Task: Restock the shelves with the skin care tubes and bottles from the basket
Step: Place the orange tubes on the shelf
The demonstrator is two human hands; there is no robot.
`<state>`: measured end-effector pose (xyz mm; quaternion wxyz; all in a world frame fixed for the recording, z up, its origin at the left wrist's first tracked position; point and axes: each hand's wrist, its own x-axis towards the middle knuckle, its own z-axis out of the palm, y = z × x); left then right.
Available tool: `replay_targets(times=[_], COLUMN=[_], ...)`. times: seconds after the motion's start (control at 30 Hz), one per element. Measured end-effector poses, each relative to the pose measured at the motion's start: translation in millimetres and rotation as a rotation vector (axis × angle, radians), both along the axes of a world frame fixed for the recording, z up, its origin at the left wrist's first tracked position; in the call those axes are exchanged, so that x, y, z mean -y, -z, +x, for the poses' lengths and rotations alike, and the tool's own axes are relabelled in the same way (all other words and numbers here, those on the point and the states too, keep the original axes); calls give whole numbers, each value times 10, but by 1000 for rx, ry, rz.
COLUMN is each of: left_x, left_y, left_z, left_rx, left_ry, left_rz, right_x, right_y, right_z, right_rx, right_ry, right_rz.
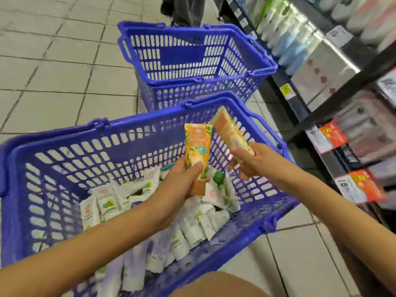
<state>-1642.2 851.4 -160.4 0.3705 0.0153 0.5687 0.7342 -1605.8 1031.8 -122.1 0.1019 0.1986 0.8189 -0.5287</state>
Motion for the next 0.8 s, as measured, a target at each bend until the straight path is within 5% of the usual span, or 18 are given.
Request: replay_targets(times=[0.2,0.5,0.63,0.8], left_x=[-918,-1961,-2401,-2602], left_y=[-291,-253,41,325], left_z=[547,1782,2516,3392], left_rx=[19,-66,-114,45], left_ry=[420,960,1094,1150], left_rz=[205,221,146,185], right_x=[-654,-1040,-962,-911], right_y=[-154,-91,298,815], right_z=[1275,3179,3984,4604], right_rx=[-112,-378,-504,-719], right_ry=[362,801,973,1250], right_rz=[-208,-405,-471,-602])
